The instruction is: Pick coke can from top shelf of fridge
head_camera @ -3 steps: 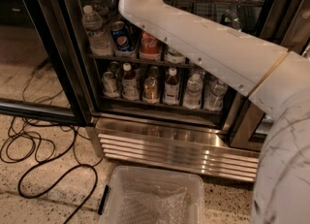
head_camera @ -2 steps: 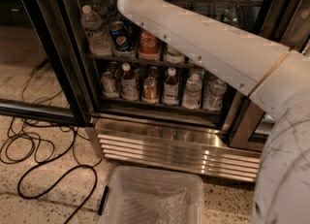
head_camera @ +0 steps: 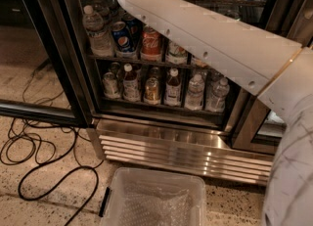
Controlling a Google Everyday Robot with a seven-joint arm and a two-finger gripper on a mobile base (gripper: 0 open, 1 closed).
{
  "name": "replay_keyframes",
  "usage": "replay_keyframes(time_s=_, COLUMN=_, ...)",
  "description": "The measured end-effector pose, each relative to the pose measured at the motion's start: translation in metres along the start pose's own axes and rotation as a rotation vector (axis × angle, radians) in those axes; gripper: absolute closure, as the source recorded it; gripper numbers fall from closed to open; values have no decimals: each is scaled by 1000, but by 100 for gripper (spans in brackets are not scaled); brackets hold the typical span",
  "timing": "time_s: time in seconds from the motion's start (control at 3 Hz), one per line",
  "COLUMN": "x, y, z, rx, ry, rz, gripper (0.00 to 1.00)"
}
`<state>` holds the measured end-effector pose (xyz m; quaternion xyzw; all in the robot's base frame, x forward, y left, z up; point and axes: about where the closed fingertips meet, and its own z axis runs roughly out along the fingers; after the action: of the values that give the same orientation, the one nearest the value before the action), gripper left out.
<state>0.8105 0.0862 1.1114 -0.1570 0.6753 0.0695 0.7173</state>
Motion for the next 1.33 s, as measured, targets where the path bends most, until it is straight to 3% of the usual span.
replay_keyframes(time_s=0.33, x=-2, y=-2, z=-22, rx=4, ry=60, rz=44, gripper=100)
replay_keyframes(time_s=0.67, x=3, y=5, z=-23, rx=-18, ry=90, rz=103, gripper=100)
replay_keyframes(time_s=1.0, x=-1, y=-2, z=-40, rx=25, ry=92, rz=125, gripper=100)
replay_keyframes(time_s=1.33, x=7, y=-11, z=-79, rx=104, ry=108, rz=165, gripper=100)
